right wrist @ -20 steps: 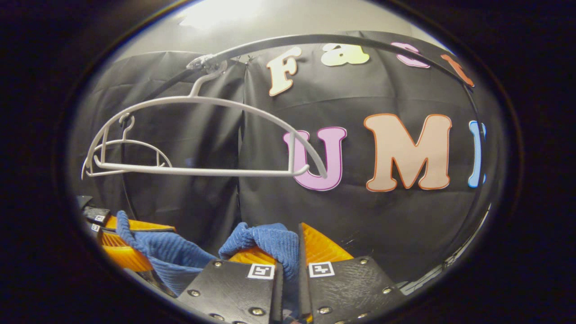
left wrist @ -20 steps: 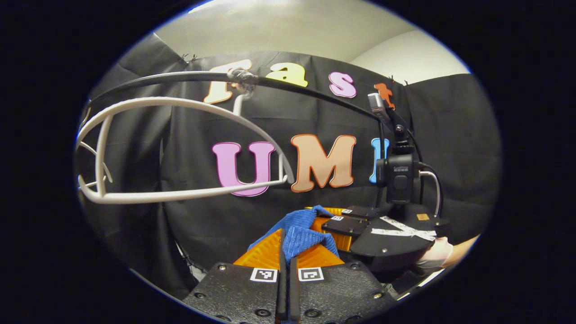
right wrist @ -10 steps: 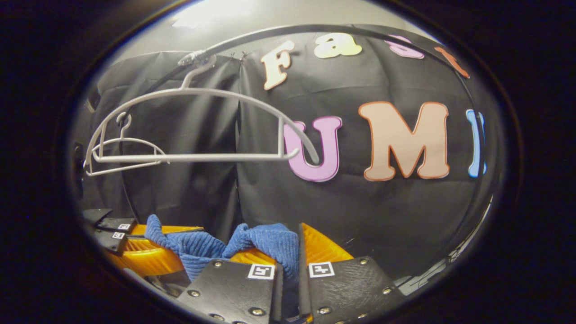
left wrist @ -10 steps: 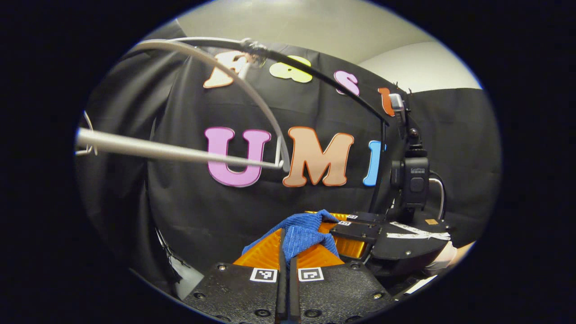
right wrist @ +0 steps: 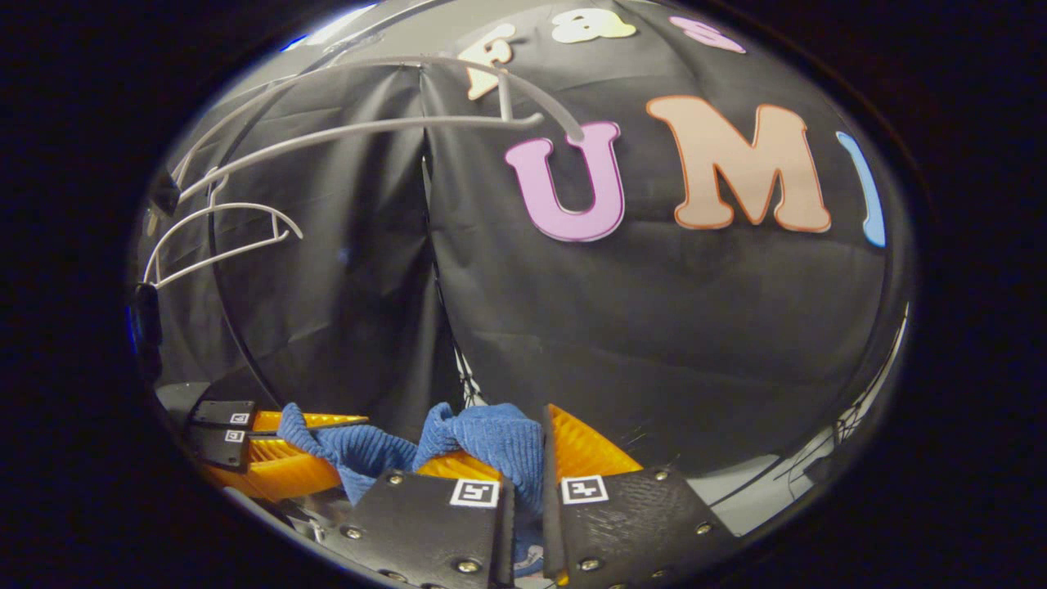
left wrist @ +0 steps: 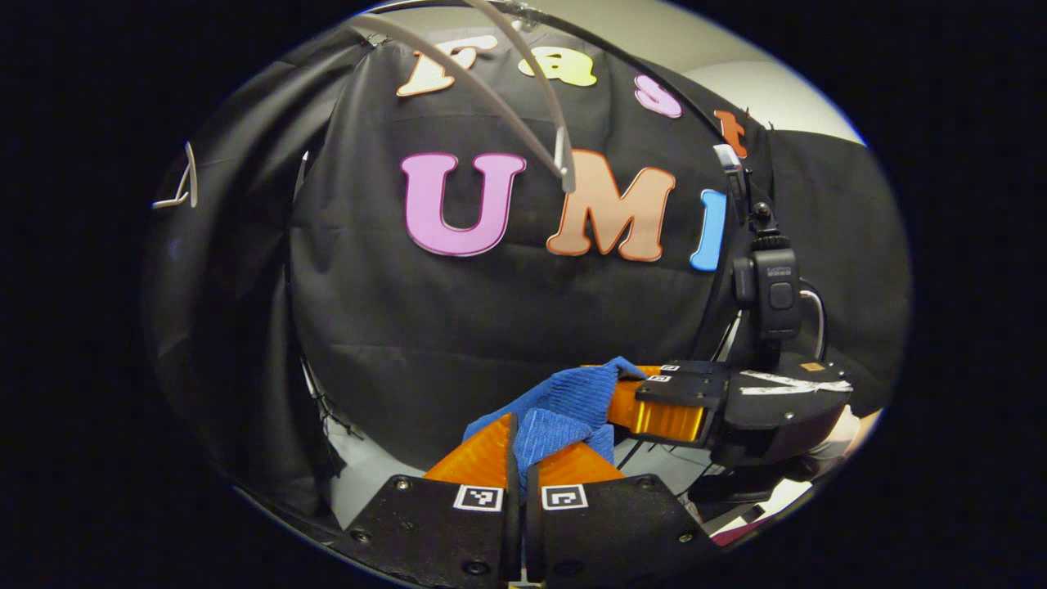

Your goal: Grasp the clothes on the hanger with both hands and then place them into the laundry hamper below.

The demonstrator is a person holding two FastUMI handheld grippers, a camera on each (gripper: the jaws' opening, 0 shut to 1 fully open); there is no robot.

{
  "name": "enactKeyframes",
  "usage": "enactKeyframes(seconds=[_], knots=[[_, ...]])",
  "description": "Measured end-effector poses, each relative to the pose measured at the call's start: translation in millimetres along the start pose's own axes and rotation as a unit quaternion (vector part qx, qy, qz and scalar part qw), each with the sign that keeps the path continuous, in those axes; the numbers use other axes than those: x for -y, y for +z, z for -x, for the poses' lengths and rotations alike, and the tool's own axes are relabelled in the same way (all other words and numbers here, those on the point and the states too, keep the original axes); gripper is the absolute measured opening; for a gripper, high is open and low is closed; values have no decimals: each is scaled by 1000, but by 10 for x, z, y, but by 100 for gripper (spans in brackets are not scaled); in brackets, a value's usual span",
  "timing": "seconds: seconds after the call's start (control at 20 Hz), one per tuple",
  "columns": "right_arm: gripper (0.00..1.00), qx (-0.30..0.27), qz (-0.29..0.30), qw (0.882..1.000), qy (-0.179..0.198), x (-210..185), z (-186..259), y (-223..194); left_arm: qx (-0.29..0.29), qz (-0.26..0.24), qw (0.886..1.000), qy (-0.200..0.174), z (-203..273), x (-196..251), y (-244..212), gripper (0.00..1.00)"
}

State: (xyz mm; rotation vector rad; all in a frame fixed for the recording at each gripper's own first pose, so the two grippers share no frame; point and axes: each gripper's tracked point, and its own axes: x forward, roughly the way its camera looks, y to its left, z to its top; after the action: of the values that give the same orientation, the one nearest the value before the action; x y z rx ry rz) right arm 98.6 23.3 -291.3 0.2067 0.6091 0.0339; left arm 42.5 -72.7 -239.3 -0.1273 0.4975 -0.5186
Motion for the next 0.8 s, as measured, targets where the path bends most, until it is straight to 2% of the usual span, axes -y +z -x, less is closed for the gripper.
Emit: enactKeyframes(seconds=[0.4, 0.65, 0.8], knots=[[14, -66, 1, 998, -20, 127, 1, -682, -76, 3, 997, 31, -237, -214, -591, 3], [14, -117, -12, 992, -40, 244, 42, -1102, -122, 5, 992, 41, -167, -305, -1018, 4], [14, -151, -9, 987, -50, 275, 74, -1333, -156, 6, 987, 39, -180, -292, -1222, 8]])
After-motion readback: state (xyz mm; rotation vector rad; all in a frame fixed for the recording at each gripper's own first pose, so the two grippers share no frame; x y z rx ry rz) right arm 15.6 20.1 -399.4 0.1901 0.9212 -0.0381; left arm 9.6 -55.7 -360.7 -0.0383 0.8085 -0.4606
